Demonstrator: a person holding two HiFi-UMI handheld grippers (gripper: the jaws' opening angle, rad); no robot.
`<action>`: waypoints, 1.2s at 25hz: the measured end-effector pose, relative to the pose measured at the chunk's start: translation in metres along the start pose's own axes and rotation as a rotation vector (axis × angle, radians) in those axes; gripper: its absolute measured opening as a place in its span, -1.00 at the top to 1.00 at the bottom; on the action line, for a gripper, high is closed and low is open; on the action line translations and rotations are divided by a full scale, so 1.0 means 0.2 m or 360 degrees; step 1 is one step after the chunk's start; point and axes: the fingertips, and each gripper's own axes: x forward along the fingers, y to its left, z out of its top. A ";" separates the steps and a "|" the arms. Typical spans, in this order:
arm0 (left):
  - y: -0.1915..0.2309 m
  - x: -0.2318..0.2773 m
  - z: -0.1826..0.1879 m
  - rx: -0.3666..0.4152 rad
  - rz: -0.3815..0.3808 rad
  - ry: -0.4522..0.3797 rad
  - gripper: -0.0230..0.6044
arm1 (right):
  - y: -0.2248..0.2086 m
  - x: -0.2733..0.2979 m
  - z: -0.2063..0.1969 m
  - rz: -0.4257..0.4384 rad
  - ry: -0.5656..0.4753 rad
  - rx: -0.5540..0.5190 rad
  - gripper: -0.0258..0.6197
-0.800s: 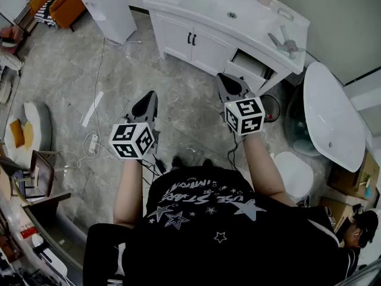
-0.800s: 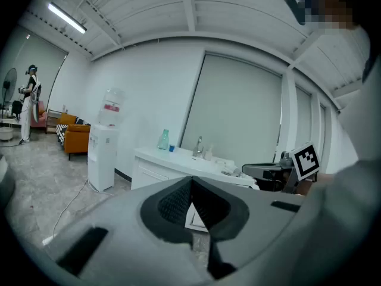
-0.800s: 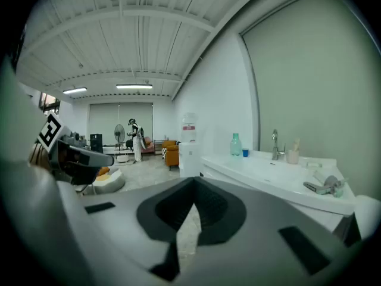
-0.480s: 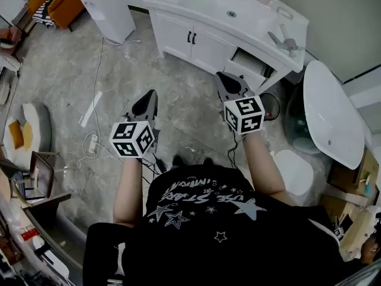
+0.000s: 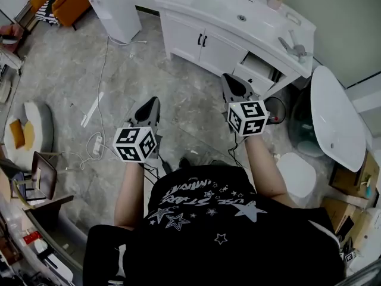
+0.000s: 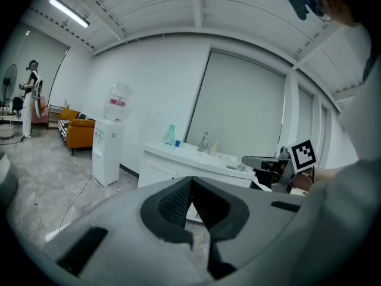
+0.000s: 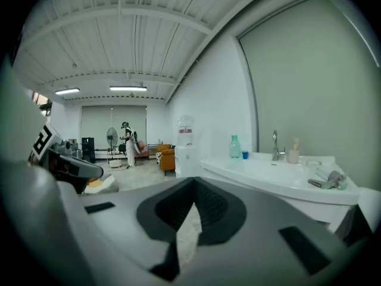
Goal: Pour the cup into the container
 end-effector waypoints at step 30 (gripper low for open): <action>0.33 0.87 0.30 0.0022 0.0069 0.0040 0.90 | -0.71 0.89 0.08 -0.0060 0.0041 0.0055 -0.18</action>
